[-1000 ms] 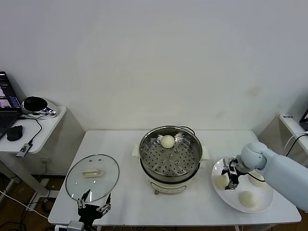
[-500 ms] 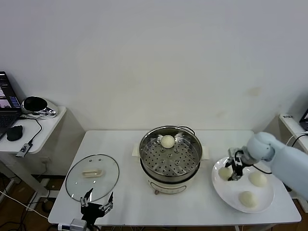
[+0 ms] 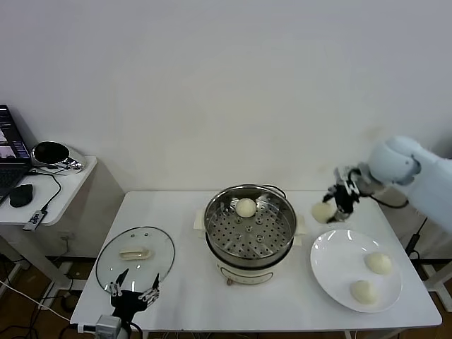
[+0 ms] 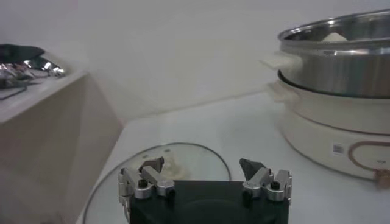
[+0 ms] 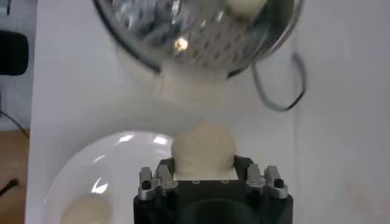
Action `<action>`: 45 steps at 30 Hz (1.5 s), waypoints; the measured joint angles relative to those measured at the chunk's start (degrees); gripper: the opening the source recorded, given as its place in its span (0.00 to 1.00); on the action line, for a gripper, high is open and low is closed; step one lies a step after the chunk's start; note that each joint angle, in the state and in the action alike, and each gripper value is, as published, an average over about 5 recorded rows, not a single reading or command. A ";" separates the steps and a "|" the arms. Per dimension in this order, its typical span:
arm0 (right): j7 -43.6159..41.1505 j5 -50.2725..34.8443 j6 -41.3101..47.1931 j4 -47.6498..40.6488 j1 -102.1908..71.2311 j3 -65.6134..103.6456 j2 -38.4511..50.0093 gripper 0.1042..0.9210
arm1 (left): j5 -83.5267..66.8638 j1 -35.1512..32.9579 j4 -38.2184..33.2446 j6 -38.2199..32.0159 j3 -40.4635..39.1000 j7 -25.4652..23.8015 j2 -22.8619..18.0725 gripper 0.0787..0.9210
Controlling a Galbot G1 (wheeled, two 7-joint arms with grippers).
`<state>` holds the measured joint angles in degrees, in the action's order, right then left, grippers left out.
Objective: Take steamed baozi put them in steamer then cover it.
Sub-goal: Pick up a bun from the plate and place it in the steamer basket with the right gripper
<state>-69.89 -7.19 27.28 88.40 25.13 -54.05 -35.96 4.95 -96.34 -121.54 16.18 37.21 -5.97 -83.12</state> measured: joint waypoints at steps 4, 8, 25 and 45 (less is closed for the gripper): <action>-0.24 -1.74 2.06 -1.32 3.65 -3.32 -5.44 0.61 | 0.18 -0.17 -0.49 1.16 0.50 0.54 0.10 0.88; -0.16 -2.67 3.88 -3.59 5.45 -5.68 -11.46 0.61 | -0.03 -0.46 -1.32 1.95 0.93 0.88 0.07 0.88; 1.83 -1.77 6.87 -15.88 2.39 -11.10 -33.84 0.61 | -0.52 -0.80 -5.49 4.37 0.60 1.93 -1.51 0.88; 3.60 -0.81 7.68 -20.88 -2.59 -11.95 -40.59 0.69 | -0.85 0.08 -5.94 5.65 0.23 2.06 -1.80 0.88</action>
<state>-66.29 -8.01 34.97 67.52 22.55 -66.00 -76.54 4.10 -96.26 -127.48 21.82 37.45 -3.91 -84.92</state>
